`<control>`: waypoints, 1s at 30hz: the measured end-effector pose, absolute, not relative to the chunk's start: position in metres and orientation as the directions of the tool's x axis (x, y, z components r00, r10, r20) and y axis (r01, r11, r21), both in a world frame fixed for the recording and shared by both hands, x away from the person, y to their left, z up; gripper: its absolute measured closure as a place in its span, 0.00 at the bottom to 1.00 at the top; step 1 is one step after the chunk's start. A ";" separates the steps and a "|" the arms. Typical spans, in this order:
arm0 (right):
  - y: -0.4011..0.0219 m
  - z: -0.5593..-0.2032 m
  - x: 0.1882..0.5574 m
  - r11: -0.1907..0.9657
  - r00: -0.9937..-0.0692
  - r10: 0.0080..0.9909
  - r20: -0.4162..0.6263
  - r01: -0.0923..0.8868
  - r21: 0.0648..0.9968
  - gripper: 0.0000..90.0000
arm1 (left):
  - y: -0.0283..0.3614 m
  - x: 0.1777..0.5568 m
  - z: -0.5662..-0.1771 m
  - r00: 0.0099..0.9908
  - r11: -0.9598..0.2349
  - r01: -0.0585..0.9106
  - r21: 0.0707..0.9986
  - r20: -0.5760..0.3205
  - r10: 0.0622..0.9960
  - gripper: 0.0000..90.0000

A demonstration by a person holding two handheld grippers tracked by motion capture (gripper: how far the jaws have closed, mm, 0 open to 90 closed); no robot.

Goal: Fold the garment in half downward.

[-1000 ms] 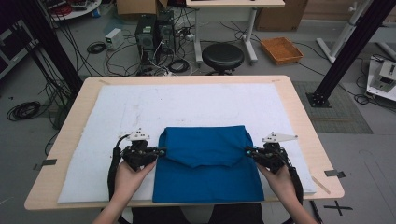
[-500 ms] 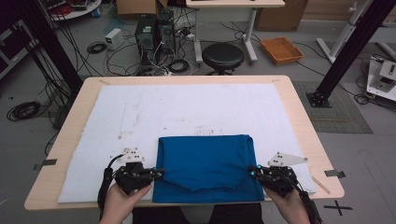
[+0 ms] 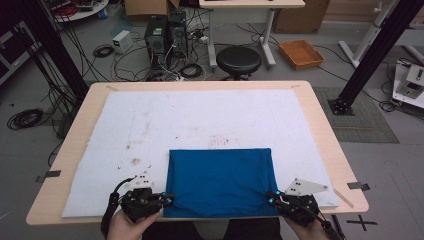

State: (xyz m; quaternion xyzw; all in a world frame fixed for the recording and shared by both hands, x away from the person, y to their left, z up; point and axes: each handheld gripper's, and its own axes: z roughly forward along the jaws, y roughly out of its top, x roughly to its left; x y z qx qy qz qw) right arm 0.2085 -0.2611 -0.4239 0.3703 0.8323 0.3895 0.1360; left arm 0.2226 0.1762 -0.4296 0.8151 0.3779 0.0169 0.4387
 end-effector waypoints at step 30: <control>-0.280 -0.432 0.366 0.111 -0.409 0.884 0.226 0.654 0.748 0.54 | 0.177 0.356 -0.436 0.485 -0.206 0.553 0.807 -0.111 0.867 0.52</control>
